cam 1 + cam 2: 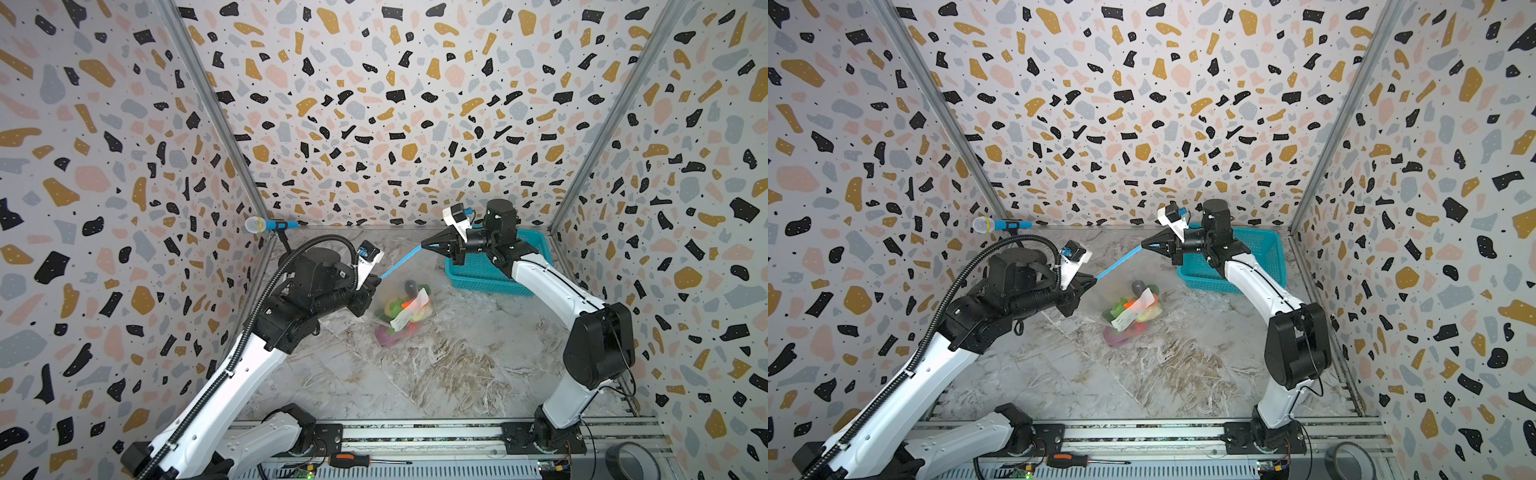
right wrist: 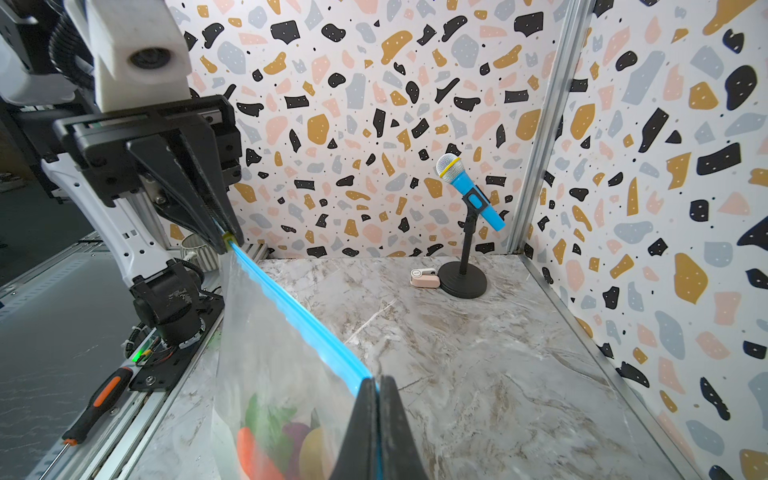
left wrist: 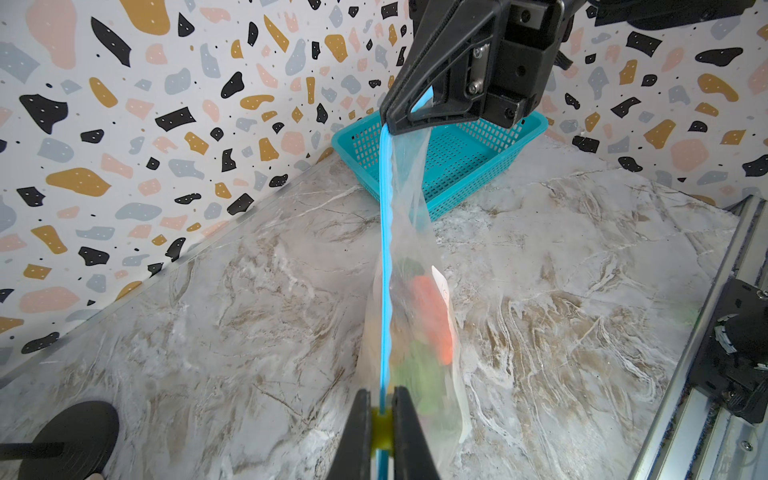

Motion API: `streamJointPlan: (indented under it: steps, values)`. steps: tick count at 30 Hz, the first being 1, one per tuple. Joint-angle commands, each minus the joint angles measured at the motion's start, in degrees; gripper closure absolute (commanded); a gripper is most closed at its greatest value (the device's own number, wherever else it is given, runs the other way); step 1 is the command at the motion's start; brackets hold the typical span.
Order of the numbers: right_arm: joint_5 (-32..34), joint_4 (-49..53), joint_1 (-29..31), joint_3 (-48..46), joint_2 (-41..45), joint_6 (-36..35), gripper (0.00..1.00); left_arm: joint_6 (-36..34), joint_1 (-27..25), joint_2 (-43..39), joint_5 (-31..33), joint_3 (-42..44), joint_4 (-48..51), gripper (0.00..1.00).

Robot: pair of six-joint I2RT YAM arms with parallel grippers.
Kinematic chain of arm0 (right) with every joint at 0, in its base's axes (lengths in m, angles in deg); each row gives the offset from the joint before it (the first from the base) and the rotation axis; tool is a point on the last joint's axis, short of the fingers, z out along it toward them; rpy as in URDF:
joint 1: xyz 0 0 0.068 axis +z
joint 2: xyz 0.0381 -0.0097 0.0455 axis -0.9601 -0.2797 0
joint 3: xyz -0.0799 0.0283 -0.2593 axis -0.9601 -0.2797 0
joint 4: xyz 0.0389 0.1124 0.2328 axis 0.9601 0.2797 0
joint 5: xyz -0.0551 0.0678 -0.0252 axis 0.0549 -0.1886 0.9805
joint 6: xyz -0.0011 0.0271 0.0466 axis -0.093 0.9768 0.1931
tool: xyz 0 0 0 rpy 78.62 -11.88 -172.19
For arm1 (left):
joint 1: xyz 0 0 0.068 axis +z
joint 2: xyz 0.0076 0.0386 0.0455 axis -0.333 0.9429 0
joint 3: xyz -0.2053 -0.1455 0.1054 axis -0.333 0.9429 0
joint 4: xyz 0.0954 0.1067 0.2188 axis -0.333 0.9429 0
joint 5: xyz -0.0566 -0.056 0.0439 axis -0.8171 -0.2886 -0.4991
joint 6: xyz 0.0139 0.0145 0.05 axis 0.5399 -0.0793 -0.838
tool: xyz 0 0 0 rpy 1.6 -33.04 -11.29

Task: Place the food in the zip-top bag and seal the zipper

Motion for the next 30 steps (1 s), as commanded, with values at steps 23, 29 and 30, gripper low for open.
streamJointPlan:
  steps: [23,29,30]
  values:
    - [4.37,3.11,-2.87,3.39,0.58,-0.88,1.00,2.59,0.11,-7.05,5.27,1.62,8.76,0.93]
    - [4.41,3.57,-2.91,3.78,0.13,-0.97,1.00,2.76,0.10,-7.65,6.18,0.86,11.46,0.93]
    - [4.50,3.56,-2.92,3.86,0.09,-0.92,1.00,2.80,0.06,-7.89,6.33,0.93,11.40,0.93]
